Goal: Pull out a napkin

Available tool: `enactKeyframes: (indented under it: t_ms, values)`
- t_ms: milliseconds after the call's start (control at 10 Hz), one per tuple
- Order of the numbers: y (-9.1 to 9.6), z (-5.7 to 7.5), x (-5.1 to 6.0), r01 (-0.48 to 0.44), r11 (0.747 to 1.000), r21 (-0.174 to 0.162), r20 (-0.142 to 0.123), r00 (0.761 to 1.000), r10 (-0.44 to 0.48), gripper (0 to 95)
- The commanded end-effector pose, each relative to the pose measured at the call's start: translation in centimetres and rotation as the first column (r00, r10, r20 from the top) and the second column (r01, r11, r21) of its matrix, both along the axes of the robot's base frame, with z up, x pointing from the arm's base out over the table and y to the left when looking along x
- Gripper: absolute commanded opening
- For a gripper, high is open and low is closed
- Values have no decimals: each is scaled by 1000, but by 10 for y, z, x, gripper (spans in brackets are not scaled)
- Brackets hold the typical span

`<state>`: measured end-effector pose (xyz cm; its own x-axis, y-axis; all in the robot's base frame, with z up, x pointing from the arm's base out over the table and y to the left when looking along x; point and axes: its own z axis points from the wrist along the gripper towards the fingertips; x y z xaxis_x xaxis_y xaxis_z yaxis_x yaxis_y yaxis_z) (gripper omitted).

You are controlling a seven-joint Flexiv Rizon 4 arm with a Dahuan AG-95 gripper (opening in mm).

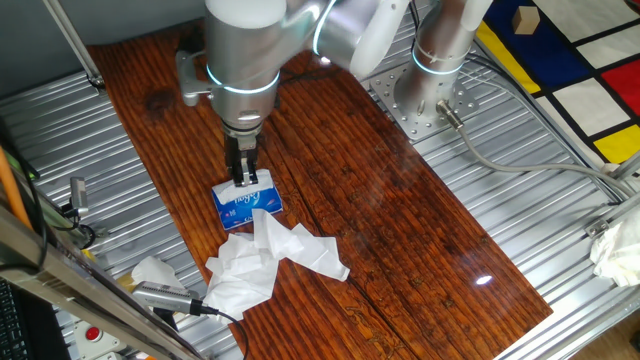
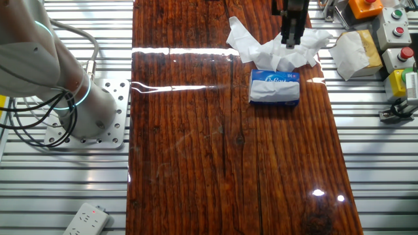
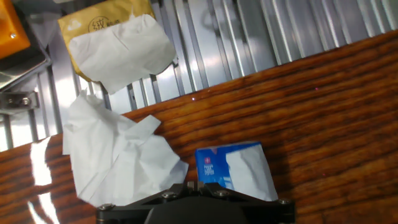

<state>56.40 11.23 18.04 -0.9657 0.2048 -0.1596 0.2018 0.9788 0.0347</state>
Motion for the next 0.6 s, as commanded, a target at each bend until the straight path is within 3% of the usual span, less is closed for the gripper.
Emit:
enactKeyframes:
  t_ms: [100, 400, 600]
  values:
    - [0, 0, -2, -1, 1000, 5, -17, 1000, 1, 0]
    - [-1, -1, -8, 3, 1000, 7, -51, 999, -3, 0]
    - [-1, -1, -10, 2, 1000, 6, -59, 998, -2, 0]
